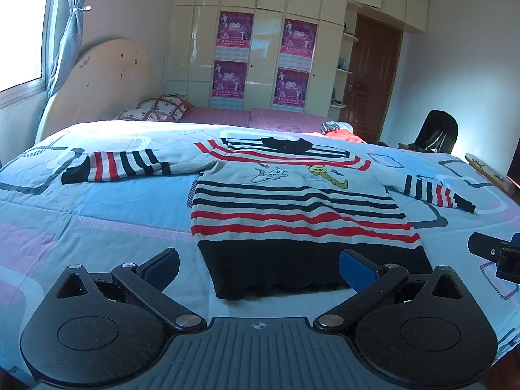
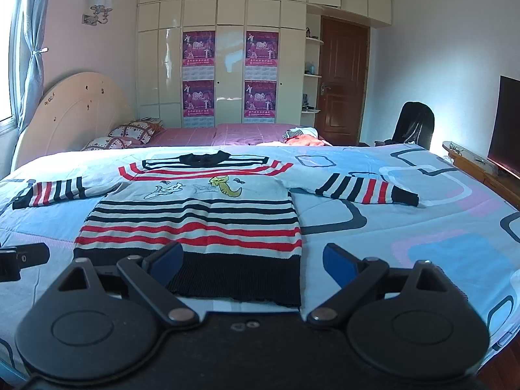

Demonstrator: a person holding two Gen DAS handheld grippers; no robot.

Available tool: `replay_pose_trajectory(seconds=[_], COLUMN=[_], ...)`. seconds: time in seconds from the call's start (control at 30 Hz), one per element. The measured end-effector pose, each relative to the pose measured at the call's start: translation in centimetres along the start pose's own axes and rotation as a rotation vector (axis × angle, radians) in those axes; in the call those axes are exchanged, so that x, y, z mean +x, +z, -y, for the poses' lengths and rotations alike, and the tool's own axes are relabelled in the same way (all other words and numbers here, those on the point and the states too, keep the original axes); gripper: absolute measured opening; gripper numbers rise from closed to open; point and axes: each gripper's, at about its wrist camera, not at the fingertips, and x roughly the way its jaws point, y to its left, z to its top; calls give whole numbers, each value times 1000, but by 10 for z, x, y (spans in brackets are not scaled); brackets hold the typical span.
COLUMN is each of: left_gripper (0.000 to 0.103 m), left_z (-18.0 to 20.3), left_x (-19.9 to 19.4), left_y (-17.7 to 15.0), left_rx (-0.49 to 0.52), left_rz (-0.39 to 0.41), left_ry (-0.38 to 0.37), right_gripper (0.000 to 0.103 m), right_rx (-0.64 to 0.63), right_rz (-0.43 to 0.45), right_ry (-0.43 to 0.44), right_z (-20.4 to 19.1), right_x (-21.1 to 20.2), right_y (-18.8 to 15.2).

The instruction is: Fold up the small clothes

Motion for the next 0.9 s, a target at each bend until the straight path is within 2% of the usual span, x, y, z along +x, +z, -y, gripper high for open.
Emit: replay_pose_trajectory(seconds=[0.7,0.9], left_gripper=[103,103], left_z=[1,1], left_x=[-3,-3], left_y=[1,1], left_rx=[9,7], left_rz=[8,8], left_ry=[4,6], right_gripper=[93,93], right_rx=[-2,-9], right_rz=[7,5], right_ry=[2,5], right_z=[-1,-12], right_x=[-6,-1], right_y=[4,3])
